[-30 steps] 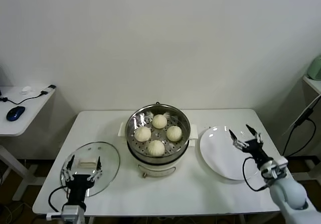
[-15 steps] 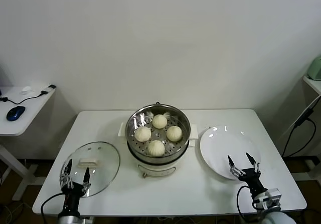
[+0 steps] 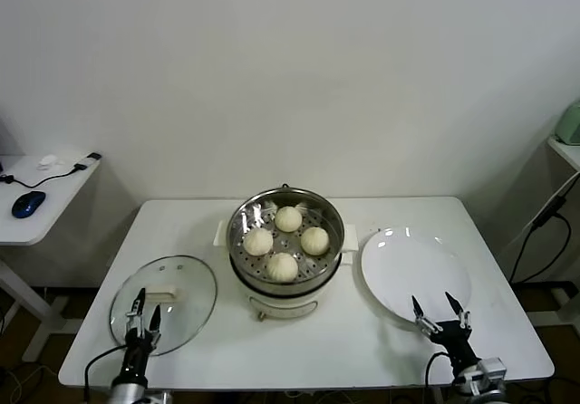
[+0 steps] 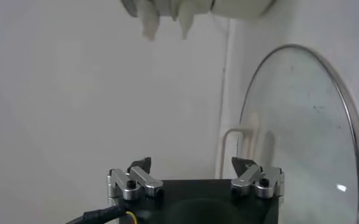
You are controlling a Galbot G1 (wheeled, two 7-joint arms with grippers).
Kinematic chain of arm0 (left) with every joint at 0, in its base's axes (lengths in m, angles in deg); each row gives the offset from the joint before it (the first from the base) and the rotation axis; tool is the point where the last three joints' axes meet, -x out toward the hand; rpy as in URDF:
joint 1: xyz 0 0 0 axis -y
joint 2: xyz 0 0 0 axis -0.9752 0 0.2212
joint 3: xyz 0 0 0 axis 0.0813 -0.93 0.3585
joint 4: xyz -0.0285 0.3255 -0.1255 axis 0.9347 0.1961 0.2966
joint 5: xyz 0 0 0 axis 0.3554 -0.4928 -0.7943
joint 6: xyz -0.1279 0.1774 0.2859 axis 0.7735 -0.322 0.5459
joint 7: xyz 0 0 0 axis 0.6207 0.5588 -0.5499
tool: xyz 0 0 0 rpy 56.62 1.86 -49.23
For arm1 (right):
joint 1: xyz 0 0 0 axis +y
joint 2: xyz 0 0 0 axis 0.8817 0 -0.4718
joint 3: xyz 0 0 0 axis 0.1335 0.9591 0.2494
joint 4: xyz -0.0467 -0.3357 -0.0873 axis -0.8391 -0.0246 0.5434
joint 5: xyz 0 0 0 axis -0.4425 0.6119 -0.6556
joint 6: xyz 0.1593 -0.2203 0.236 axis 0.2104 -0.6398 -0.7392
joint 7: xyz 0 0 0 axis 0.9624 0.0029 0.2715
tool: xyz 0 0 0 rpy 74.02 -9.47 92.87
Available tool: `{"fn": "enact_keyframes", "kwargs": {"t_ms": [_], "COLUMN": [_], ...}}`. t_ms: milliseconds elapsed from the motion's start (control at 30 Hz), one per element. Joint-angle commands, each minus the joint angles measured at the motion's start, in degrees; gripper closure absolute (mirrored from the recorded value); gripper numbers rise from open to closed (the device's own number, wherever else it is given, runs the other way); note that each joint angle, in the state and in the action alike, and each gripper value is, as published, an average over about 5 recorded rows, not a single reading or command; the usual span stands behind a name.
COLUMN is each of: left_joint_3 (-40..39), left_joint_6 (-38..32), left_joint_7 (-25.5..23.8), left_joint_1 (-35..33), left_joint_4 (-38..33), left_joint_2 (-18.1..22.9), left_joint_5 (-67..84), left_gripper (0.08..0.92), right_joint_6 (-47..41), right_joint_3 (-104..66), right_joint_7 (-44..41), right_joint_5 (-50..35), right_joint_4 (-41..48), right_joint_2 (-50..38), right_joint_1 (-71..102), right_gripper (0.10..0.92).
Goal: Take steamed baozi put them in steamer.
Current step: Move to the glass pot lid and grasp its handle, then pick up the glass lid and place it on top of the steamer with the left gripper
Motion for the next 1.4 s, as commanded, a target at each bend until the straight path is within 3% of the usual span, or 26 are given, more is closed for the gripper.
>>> {"fn": "enact_keyframes", "kwargs": {"t_ms": [33,533,933,1133,1267,1400], "left_joint_3": [-0.60,-1.17,-1.13,-0.83,-0.51,0.43], "left_joint_6": [1.15,2.20,2.14,2.18,3.24,8.09], "left_joint_7": [0.26,0.35,1.24,0.46,-3.96,-13.37], "left_joint_1": [8.51,10.49,11.21,10.50,8.07,4.79], "left_joint_4": [7.84,11.97,14.33,11.49,4.15,-7.98], "left_joint_2": [-0.70,-1.15,-1.27,-1.24,-2.84,-6.41], "left_joint_5": [-7.82,-8.30,-9.27,-7.97,-3.26,5.54], "left_gripper": [0.177,0.198,0.528,0.702,0.811,0.858], "right_joint_6": [-0.35,-0.22,-1.03,-1.36,-1.74,-2.46], "right_joint_3": [-0.99,-1.17,-1.16,-1.20,-1.23,-1.34], "right_joint_7": [-0.16,-0.42,-0.38,-0.39,-0.42,-0.32], "right_joint_5": [0.90,1.52,2.24,2.46,2.59,2.93], "right_joint_4": [-0.09,0.74,-0.17,-0.70,-1.41,-2.32], "right_joint_2": [1.51,2.14,2.09,2.28,2.20,2.11], "right_joint_1": [1.09,1.02,1.18,1.09,1.08,1.02], "right_gripper": [0.203,0.202,0.203,0.202,0.203,0.202]}}
